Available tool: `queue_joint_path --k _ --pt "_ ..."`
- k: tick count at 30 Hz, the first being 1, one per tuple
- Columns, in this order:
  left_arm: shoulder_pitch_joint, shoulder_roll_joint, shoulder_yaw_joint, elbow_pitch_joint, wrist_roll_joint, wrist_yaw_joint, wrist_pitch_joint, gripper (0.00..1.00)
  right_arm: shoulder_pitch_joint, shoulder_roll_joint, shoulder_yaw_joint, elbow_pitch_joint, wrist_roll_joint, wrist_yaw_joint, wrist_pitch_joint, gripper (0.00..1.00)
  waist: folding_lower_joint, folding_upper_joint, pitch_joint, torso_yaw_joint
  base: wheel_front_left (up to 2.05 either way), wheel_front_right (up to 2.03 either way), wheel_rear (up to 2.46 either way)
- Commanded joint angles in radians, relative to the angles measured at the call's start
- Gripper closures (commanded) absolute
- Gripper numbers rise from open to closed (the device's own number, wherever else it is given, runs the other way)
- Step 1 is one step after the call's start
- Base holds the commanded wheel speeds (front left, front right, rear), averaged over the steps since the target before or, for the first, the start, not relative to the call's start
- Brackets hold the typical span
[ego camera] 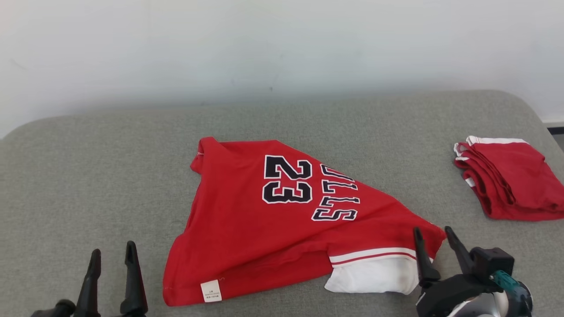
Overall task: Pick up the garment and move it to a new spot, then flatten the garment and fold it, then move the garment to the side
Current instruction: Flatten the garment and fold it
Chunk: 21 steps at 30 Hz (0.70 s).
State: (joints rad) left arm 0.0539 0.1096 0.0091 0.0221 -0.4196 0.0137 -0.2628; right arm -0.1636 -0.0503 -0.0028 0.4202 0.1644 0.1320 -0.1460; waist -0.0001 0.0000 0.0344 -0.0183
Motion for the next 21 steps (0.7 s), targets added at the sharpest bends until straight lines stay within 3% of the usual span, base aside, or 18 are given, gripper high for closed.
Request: queue_joint_path --k 1,9,21 --pt "0.019 -0.012 0.010 -0.005 0.023 -0.012 -0.001 0.00 0.016 0.000 -0.011 -0.007 -0.012 -0.003 -0.003 0.00 0.0001 0.0000 -0.021 0.014 0.00 0.00 0.00" --pt "0.069 -0.050 0.025 0.044 0.123 -0.082 -0.002 0.00 0.091 0.000 -0.065 -0.070 -0.035 -0.003 -0.060 0.00 0.0001 0.0000 -0.069 0.032 0.00 0.00 0.00" --pt "0.083 -0.059 0.059 0.082 0.159 -0.101 -0.001 0.00 0.171 -0.036 -0.021 -0.197 -0.047 -0.003 -0.088 0.00 0.0001 0.0000 -0.096 -0.002 0.00 0.00 0.00"
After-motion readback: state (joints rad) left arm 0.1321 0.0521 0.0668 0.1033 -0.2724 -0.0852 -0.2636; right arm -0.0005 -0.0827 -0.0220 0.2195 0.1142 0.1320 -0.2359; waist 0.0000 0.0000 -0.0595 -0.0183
